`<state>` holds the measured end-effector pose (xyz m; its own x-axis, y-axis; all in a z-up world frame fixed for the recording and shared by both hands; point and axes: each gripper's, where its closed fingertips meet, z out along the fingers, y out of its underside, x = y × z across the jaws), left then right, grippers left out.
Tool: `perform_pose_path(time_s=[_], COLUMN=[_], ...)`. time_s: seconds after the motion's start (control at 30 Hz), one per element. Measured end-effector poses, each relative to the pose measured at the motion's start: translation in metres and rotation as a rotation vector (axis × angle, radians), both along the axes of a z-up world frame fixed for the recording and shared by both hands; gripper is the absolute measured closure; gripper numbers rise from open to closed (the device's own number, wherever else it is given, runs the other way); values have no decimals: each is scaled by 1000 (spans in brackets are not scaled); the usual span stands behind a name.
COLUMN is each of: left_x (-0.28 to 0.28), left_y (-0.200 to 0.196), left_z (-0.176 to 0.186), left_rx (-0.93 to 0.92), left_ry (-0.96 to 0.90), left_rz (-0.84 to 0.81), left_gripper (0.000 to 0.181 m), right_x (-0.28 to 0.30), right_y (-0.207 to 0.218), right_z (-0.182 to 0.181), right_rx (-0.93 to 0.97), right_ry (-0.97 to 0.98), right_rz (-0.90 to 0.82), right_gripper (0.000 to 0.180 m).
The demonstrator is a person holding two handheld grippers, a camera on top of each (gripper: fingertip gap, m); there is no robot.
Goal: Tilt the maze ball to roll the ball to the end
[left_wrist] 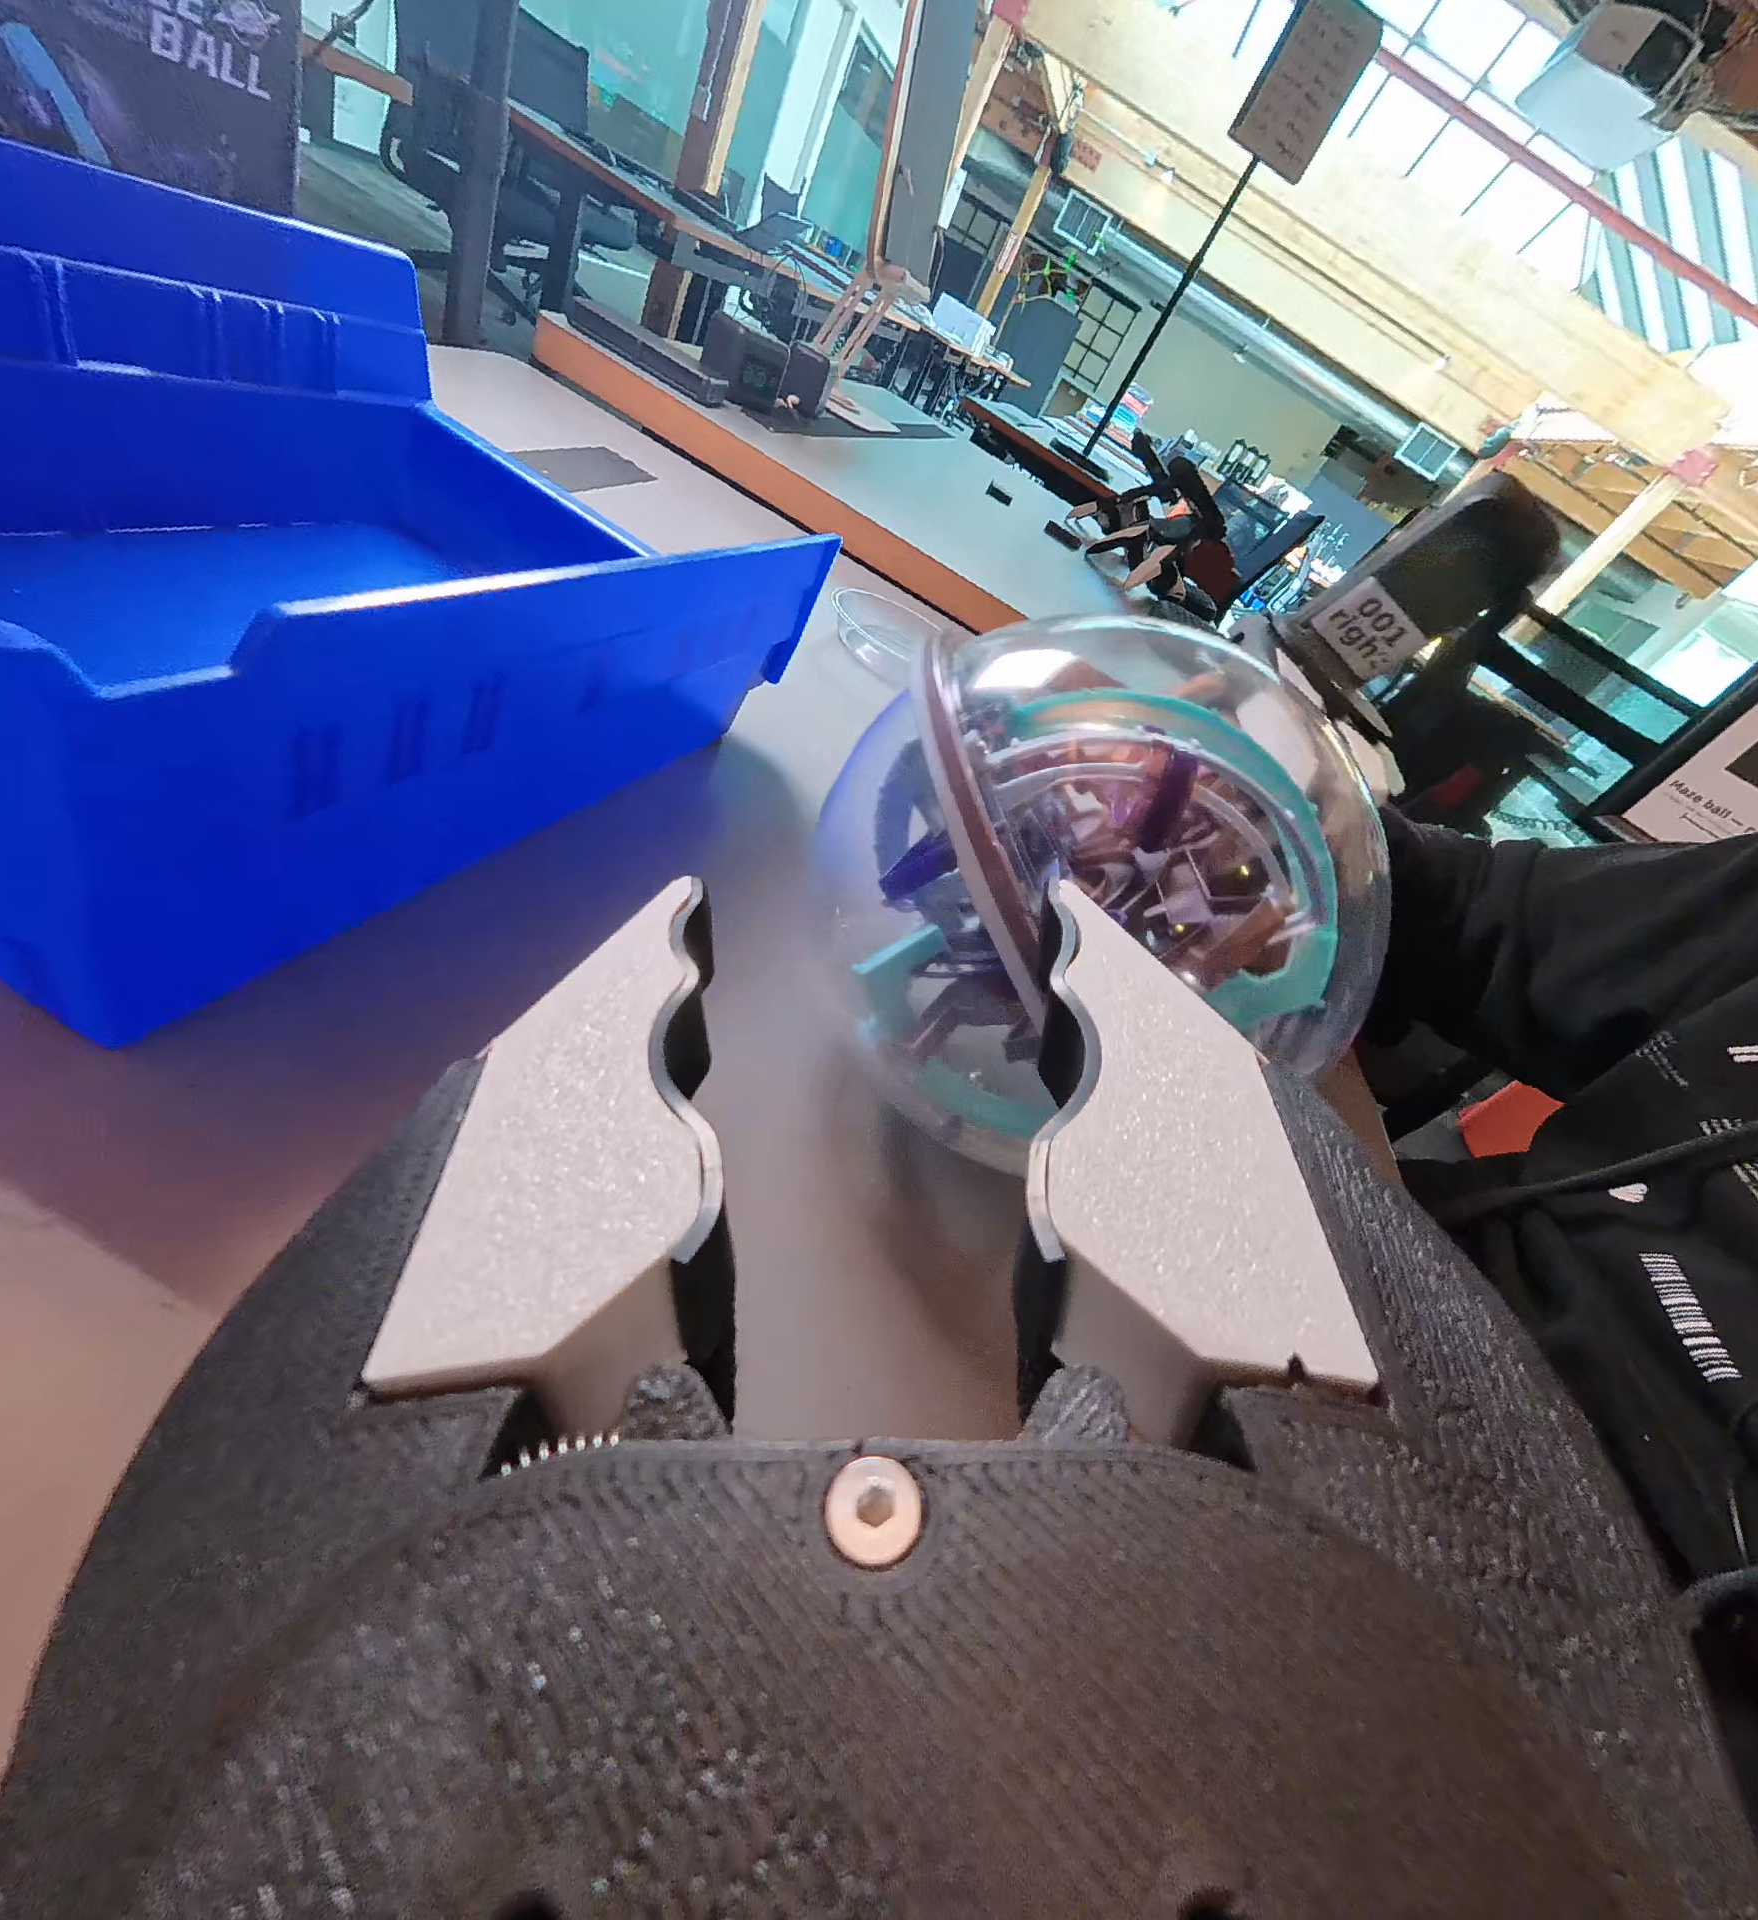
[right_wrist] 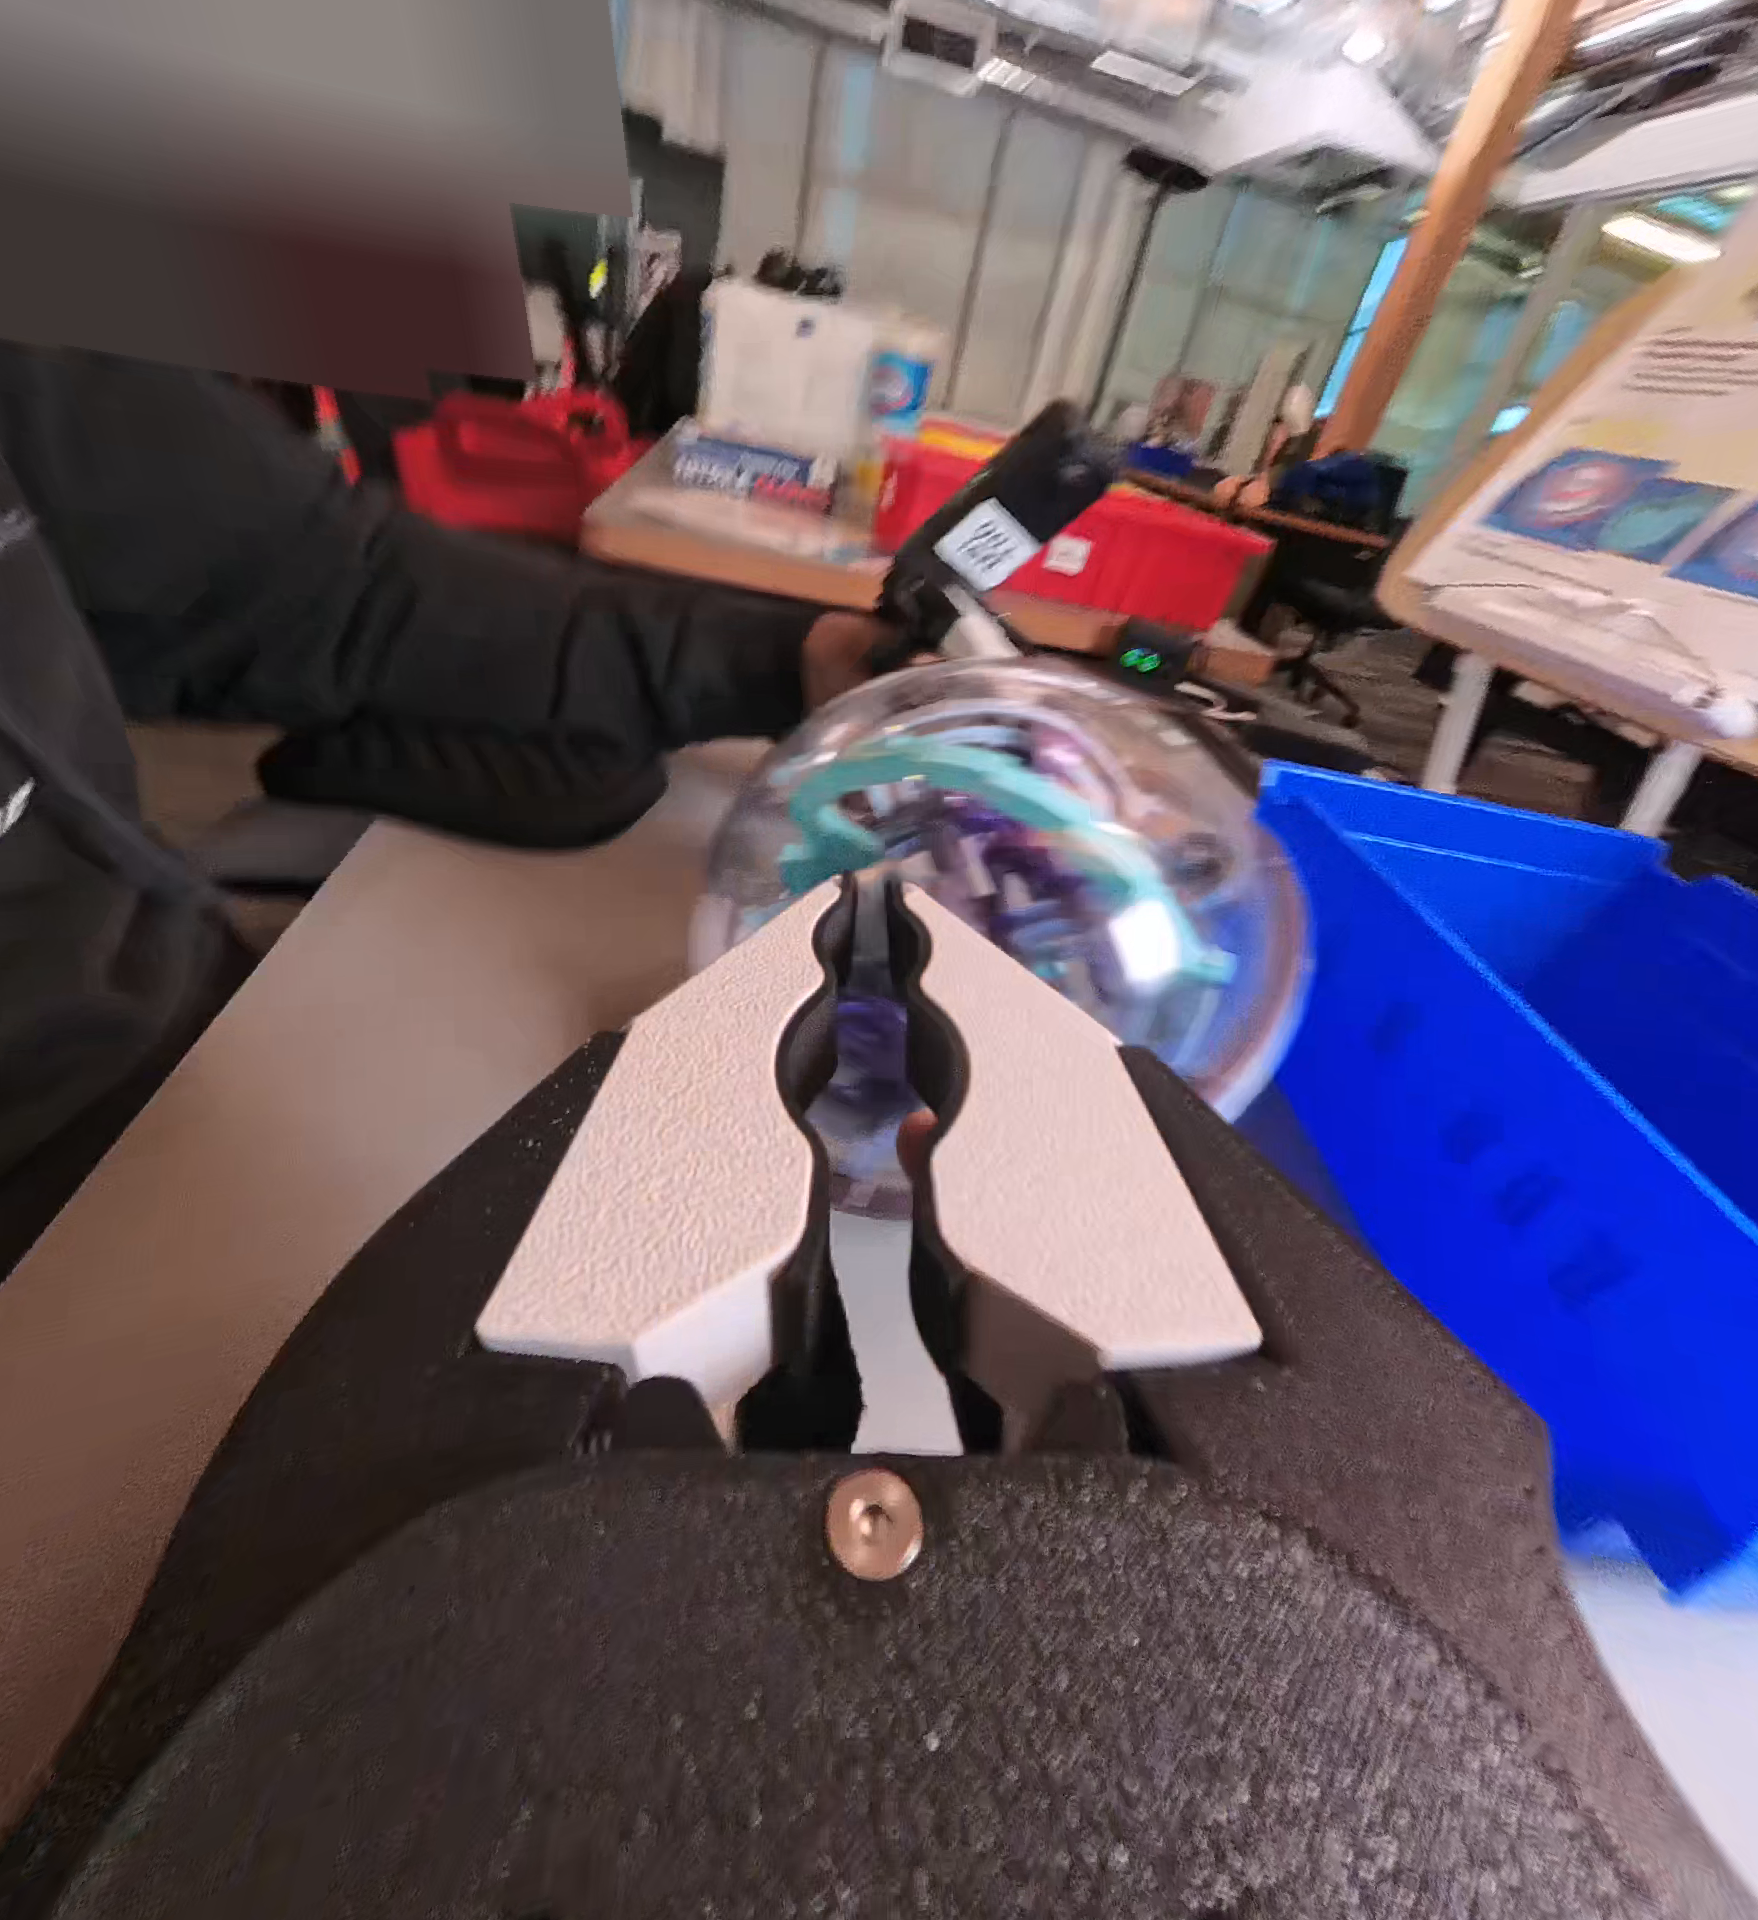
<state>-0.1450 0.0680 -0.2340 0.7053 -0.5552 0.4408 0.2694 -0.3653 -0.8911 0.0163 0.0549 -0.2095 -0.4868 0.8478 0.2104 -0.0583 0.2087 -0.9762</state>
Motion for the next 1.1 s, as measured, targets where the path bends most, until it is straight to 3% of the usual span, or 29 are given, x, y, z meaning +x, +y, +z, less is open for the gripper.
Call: perform_pose_path(time_s=[0.23, 0.43, 1.1], left_x=[2, 11, 29], left_y=[-1, -4, -15], left_z=[2, 3, 15], left_rx=[10, 15, 78], left_ry=[-7, -27, -51], left_rz=[-13, -59, -159], left_gripper=[119, 119, 112], right_x=[-5, -10, -8], right_y=[67, 50, 44], right_z=[14, -2, -6], right_rx=[-180, -218, -168], right_ry=[41, -69, -63], right_rz=[-240, -152, -130], right_gripper=[153, 142, 148])
